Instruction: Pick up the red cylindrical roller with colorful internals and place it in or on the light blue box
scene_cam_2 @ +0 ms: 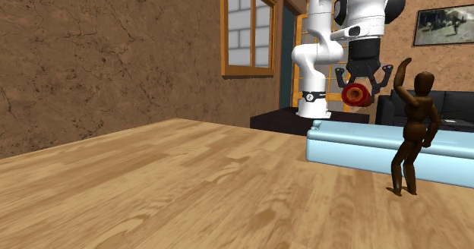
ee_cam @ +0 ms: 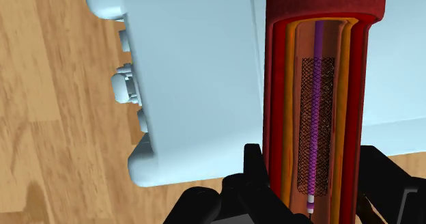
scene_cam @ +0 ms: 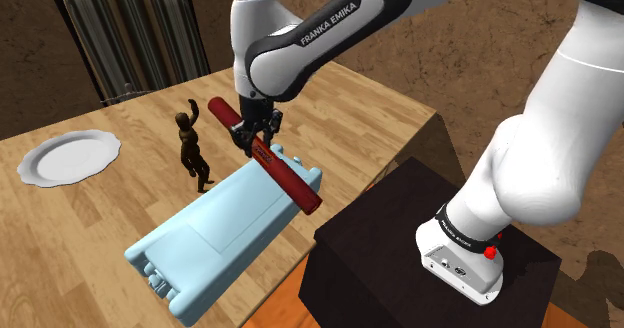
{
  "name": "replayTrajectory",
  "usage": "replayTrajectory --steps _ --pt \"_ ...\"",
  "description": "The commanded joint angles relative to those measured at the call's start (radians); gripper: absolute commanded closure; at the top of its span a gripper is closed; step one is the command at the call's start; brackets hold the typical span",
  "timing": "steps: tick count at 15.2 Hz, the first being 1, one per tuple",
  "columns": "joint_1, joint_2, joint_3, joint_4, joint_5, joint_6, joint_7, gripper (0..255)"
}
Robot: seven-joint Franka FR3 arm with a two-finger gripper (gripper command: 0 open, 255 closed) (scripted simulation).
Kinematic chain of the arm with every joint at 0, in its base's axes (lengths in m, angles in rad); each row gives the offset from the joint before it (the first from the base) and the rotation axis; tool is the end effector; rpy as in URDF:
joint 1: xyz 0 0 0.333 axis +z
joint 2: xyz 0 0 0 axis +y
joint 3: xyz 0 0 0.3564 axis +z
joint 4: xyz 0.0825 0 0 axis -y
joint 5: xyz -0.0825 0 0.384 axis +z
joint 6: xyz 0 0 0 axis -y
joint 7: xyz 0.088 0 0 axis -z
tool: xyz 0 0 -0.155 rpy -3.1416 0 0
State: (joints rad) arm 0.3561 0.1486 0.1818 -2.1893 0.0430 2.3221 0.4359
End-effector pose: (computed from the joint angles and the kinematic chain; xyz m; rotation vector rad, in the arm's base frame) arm 0.4746 0.2852 0.3112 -3.0942 -0.1093 0.0608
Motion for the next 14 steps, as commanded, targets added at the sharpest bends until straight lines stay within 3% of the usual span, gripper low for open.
replayTrajectory --steps 1,7,14 --pt "0.028 0.003 0.020 -0.002 -0.003 0.009 0.052 255" --pt "0.119 0.031 0.077 0.031 -0.024 0.009 0.212 255" --pt "0.125 0.096 0.071 0.010 -0.045 0.094 0.222 255"
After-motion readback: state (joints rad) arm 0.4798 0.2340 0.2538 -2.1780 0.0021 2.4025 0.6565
